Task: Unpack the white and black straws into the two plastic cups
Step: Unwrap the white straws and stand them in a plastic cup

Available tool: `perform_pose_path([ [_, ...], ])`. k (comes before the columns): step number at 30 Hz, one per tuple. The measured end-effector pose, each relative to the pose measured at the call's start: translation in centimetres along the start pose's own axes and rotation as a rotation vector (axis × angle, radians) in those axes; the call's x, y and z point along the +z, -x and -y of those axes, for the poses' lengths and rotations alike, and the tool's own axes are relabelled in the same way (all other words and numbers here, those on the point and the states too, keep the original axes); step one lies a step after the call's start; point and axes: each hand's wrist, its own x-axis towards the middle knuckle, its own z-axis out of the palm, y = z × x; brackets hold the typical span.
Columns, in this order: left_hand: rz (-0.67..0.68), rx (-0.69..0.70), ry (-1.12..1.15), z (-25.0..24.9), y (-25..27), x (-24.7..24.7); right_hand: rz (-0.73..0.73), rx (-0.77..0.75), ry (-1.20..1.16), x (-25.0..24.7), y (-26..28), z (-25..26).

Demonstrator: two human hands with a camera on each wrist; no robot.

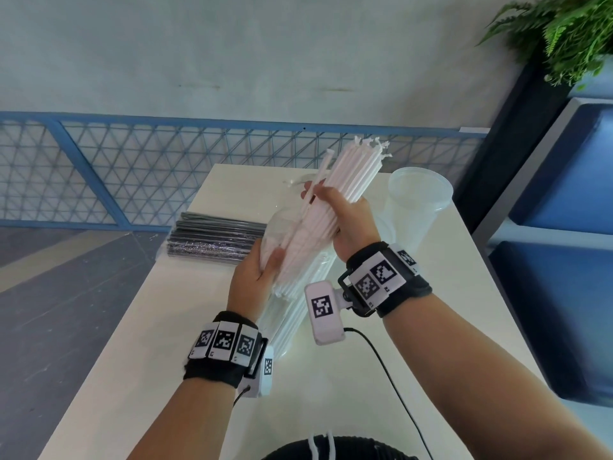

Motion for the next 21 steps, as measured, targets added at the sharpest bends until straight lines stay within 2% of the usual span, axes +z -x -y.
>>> perform_pose_path([
  [3, -0.018, 0.008, -0.005, 0.0, -0.1, 0.1, -0.015, -0.061, 0.006, -0.2, -0.4, 0.5],
  [10, -0.056, 0.012, 0.015, 0.2, 0.0, -0.1, -0.015, -0.082, 0.030, 0.1, -0.9, 1.0],
  [13, -0.040, -0.002, 0.034, 0.0, 0.2, -0.3, -0.034, -0.066, 0.036, 0.1, -1.1, 1.5],
  [18, 0.093, -0.064, 0.189, -1.7, -0.6, -0.5, -0.029, 0.017, 0.140, 0.9, -0.6, 0.1],
  [21, 0.030, -0.049, 0.144, -2.9, -1.2, -0.2, -0.063, 0.046, 0.149, 1.1, -0.1, -0.9],
])
